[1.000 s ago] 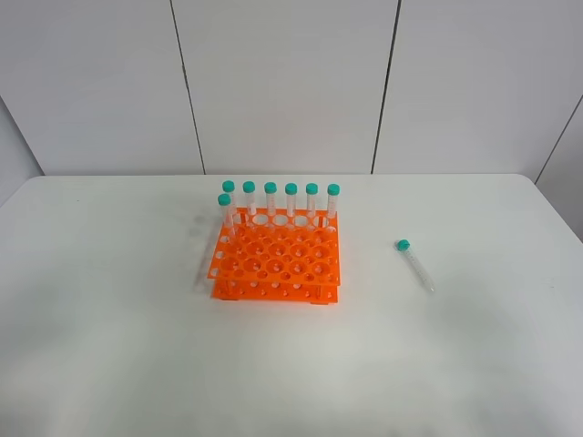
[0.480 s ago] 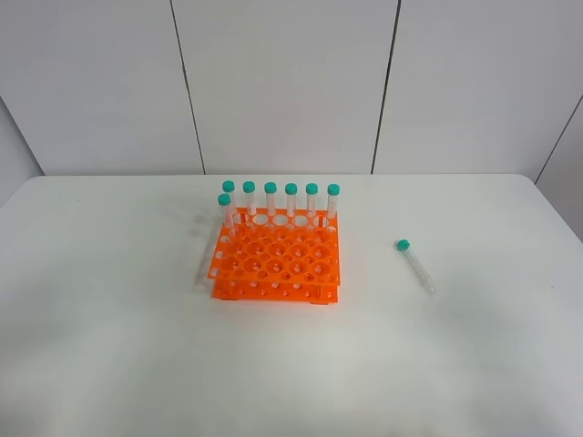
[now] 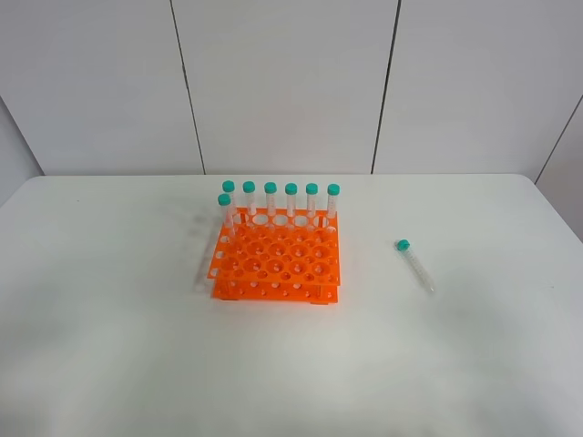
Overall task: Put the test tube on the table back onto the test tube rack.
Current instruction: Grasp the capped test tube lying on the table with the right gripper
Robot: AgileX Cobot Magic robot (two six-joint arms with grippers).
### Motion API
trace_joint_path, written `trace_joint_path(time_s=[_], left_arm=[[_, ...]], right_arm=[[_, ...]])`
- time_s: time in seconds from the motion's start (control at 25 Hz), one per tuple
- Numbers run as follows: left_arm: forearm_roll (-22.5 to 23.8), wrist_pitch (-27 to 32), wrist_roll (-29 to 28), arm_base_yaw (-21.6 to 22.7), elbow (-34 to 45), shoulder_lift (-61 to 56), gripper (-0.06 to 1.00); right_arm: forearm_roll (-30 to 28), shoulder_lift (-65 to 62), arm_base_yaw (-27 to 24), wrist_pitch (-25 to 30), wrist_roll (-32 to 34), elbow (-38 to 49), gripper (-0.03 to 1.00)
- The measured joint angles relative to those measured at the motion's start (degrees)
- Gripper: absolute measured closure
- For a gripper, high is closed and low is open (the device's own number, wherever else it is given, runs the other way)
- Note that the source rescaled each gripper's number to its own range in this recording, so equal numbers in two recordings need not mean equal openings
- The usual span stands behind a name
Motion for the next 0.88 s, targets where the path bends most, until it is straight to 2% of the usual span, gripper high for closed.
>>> trace_joint_path(time_s=[0.64,0.88], left_arm=[[0.0,0.0,0.0,0.0,0.0,0.0,-0.06],[0.0,0.0,0.0,0.0,0.0,0.0,-0.06]], right_arm=[[0.0,0.0,0.0,0.0,0.8,0.0,0.31],[0.4,1.5,0.0,0.0,0.9,-3.7,0.31]])
